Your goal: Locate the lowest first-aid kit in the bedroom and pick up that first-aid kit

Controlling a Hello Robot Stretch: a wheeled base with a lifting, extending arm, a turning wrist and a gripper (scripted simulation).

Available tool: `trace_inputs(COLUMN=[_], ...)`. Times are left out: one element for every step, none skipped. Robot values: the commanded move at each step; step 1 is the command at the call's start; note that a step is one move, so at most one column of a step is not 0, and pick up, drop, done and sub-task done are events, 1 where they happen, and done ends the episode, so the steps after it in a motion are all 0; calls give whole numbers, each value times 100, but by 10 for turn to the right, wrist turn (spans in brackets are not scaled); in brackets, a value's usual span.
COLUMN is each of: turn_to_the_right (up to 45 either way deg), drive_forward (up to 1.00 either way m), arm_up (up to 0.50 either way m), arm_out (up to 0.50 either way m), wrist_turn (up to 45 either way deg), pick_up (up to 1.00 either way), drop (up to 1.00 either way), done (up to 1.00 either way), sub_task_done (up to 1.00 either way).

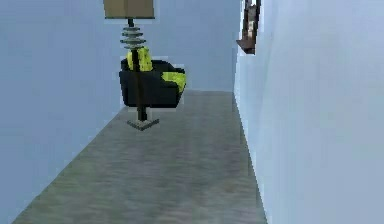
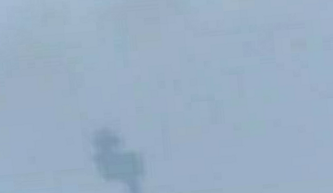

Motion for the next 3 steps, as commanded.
trace_inputs(turn_to_the_right=[0, 0, 0], drive_forward=[100, 100, 75], arm_up=[0, 0, 0], arm_out=[0, 0, 0], wrist_turn=[0, 0, 0], pick_up=[0, 0, 0], drop=[0, 0, 0], done=[0, 0, 0], sub_task_done=[0, 0, 0])
